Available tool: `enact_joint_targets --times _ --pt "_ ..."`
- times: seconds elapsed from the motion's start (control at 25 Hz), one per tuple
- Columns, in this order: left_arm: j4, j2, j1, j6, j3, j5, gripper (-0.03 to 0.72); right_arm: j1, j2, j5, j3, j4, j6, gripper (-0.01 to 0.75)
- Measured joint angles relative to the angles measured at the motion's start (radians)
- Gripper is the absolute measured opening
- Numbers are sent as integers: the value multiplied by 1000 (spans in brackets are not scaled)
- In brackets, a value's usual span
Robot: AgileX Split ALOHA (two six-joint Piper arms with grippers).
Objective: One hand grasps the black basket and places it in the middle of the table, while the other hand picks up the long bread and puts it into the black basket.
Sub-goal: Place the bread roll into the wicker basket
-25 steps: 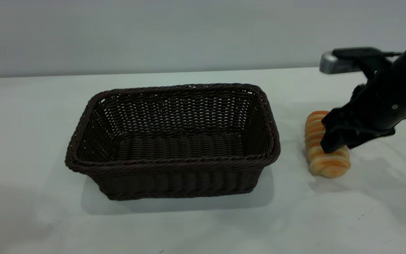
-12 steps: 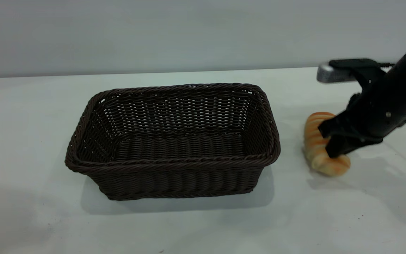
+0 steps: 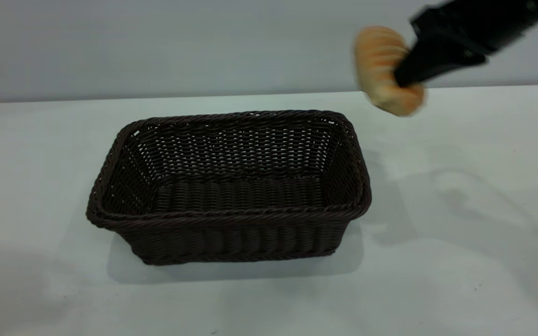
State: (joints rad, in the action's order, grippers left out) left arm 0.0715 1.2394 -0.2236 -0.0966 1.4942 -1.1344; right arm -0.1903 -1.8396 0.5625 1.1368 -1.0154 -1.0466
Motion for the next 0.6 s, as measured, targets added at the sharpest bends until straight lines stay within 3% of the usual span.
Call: enact_joint_targets --times 0.12,0.32,0.44,0.6 --pt "0 0 0 0 0 0 328 -94 0 1 21 -33 -26 121" --pt "0 0 0 0 0 0 328 -245 -22 -94 22 -87 -67 257" --pt "1 0 0 1 0 -3 328 -262 -39 -116 22 -90 -64 332" --pt "45 -16 0 1 0 -23 328 -244 -21 -82 22 -9 24 358"
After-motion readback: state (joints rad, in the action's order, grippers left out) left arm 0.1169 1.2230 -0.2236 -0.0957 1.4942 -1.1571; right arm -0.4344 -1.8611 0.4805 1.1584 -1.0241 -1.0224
